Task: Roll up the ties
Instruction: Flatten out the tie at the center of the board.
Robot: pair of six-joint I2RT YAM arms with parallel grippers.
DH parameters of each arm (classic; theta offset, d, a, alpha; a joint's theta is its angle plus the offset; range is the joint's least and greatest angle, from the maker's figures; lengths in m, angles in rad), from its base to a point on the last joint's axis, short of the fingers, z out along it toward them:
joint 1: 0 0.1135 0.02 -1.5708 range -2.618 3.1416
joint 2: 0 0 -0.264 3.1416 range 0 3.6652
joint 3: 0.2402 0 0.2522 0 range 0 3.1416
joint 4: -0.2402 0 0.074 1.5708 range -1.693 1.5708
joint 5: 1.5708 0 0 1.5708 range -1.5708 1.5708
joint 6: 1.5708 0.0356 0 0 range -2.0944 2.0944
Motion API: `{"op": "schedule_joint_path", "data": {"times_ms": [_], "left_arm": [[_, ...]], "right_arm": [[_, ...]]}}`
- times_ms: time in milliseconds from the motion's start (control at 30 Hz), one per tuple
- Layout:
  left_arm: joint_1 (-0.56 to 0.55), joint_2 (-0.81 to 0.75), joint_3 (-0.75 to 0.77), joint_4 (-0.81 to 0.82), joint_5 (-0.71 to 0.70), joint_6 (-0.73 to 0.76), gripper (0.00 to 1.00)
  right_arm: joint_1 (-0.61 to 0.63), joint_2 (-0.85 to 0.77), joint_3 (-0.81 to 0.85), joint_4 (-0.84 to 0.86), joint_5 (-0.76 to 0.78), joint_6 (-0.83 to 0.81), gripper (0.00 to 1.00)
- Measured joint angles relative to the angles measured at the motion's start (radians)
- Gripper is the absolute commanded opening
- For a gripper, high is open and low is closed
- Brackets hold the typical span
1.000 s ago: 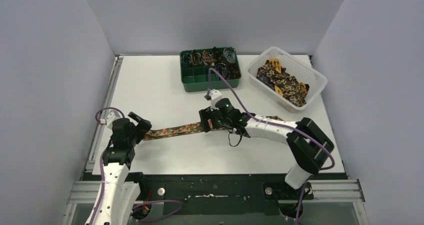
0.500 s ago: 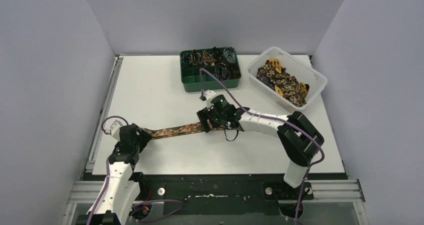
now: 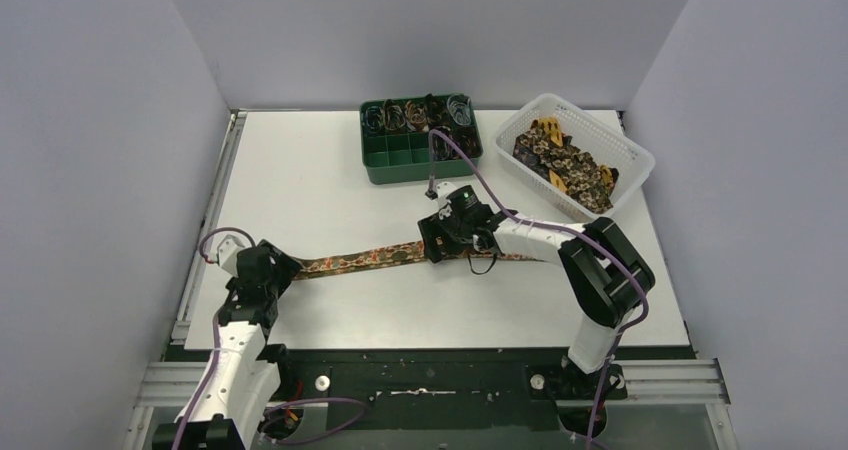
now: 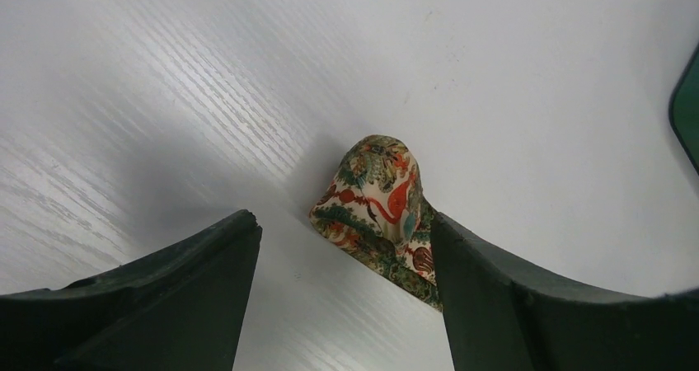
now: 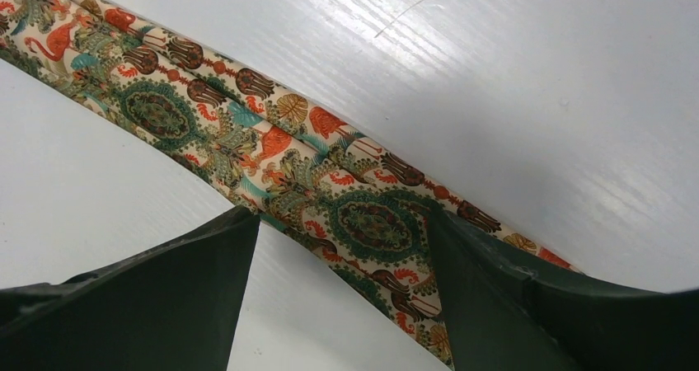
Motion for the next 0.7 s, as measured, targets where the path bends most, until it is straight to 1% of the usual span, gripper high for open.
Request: {"op": "schedule_joint_path", "data": {"times_ms": [33,100,167,233,333,433,533,600,700], "left_arm": [[0.000,0.003,0.000,0.003,-0.001,0.004,0.70],[0.002,0.014,0.000,0.007,-0.004,0.011,0.64],[0.006,0.025,0.000,0.008,-0.004,0.019,0.62],[0.010,0.036,0.000,0.014,-0.004,0.026,0.54],[0.018,0.058,-0.001,0.032,-0.003,0.038,0.52],[0.027,0.089,-0.001,0.053,-0.003,0.053,0.51],[0.039,0.117,-0.001,0.076,0.005,0.070,0.50],[0.051,0.141,0.000,0.088,0.013,0.078,0.41],[0.080,0.159,0.000,0.113,0.041,0.087,0.37]], "right_arm": [[0.001,0.000,0.000,-0.001,-0.002,0.000,0.76],[0.001,0.000,0.000,-0.004,-0.006,0.000,0.76],[0.003,0.000,0.000,-0.007,-0.008,0.000,0.76],[0.003,0.000,0.000,-0.008,-0.008,0.000,0.76],[0.003,0.000,0.001,-0.016,-0.008,0.000,0.75],[0.003,0.000,0.003,-0.023,-0.005,-0.001,0.73],[0.003,0.000,0.003,-0.029,0.026,0.000,0.71],[-0.002,-0.002,-0.002,-0.024,0.036,0.000,0.71],[-0.017,-0.013,-0.014,-0.025,0.050,0.002,0.71]]}}
